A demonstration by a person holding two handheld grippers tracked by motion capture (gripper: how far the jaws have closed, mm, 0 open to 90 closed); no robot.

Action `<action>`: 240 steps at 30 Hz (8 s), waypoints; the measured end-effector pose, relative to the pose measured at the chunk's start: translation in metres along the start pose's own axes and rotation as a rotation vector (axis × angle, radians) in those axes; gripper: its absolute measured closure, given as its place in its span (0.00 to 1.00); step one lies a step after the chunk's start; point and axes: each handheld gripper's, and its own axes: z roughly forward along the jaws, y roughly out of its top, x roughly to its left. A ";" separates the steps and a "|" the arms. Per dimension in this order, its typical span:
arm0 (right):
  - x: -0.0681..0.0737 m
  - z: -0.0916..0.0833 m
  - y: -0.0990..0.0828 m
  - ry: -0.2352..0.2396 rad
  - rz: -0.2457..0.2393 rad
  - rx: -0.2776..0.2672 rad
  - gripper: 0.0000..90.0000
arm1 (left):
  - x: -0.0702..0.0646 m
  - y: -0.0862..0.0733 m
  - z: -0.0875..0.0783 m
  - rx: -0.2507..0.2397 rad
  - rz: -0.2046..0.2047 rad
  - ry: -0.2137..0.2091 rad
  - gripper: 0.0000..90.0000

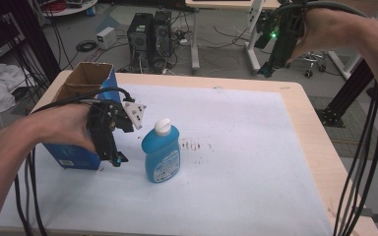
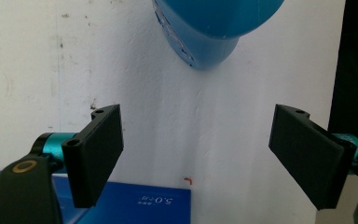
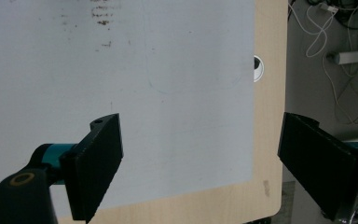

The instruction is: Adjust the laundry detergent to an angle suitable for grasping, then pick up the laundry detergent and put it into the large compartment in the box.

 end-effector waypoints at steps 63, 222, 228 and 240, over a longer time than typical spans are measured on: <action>0.002 0.008 0.001 -0.021 -0.008 0.042 0.15 | -0.030 0.047 -0.003 -0.186 -0.611 0.126 0.20; 0.014 -0.003 -0.005 -0.038 -0.020 0.040 0.15 | 0.054 -0.001 -0.227 -0.116 -0.735 0.238 0.42; 0.014 0.000 -0.003 -0.036 -0.025 0.040 0.15 | 0.054 -0.021 -0.230 -0.101 -0.767 0.245 0.42; 0.015 0.003 -0.002 -0.039 -0.032 0.037 0.15 | 0.054 -0.052 -0.220 -0.062 -0.806 0.253 0.42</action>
